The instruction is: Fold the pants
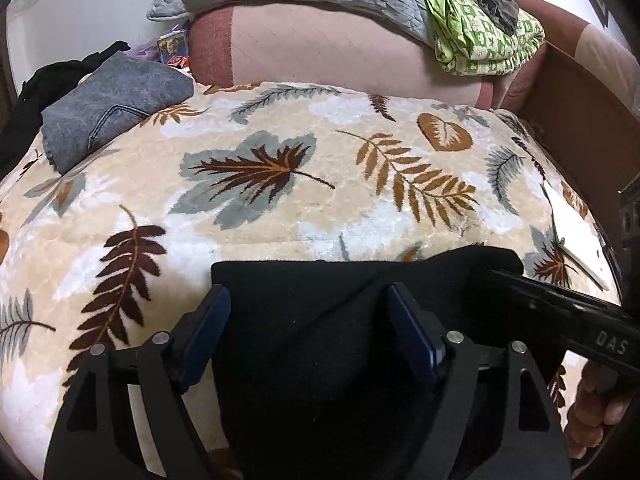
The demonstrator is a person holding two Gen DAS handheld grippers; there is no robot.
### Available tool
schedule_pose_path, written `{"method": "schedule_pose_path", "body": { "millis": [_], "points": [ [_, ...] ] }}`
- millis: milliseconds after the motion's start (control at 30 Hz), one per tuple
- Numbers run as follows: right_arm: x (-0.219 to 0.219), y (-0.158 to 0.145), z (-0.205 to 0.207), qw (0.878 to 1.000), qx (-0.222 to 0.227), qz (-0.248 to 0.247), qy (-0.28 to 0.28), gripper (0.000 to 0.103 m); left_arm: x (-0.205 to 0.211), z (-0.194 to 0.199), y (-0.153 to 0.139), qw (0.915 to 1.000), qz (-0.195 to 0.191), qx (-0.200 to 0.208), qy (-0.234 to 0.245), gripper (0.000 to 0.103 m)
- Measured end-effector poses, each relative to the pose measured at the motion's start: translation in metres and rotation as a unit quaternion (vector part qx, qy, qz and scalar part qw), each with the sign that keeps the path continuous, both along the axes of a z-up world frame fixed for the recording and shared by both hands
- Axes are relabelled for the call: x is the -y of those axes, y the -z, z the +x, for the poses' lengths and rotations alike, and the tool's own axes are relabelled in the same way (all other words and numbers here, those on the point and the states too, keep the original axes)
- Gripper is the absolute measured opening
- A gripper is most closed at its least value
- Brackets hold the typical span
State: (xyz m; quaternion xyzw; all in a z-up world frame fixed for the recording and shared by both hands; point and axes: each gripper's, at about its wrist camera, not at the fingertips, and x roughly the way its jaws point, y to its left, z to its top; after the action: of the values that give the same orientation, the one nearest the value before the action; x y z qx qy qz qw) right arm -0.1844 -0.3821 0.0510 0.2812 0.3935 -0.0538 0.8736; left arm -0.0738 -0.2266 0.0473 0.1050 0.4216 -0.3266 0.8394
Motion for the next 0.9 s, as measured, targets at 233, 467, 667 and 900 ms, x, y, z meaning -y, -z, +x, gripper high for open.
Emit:
{"method": "schedule_pose_path", "body": {
  "millis": [233,467,667,900],
  "points": [
    [-0.022,-0.016,-0.044,0.999,-0.002,-0.045,-0.023,0.042,-0.021,-0.025,-0.014,0.9999,-0.012,0.001,0.004,0.080],
    [-0.037,-0.002,-0.063,0.993,-0.029,-0.110,-0.020,0.042,-0.026,-0.045,0.004,0.9999,0.009,0.014,0.002,0.081],
    [-0.027,-0.004,-0.080,0.996,0.030,-0.087,0.000,0.043,-0.032,-0.046,0.000,0.9998,0.002,0.001,-0.018,0.081],
    [-0.030,-0.028,-0.089,0.991,0.098,-0.096,-0.006,0.056,-0.047,-0.056,-0.024,0.9990,0.007,0.027,-0.035,0.081]
  ]
}}
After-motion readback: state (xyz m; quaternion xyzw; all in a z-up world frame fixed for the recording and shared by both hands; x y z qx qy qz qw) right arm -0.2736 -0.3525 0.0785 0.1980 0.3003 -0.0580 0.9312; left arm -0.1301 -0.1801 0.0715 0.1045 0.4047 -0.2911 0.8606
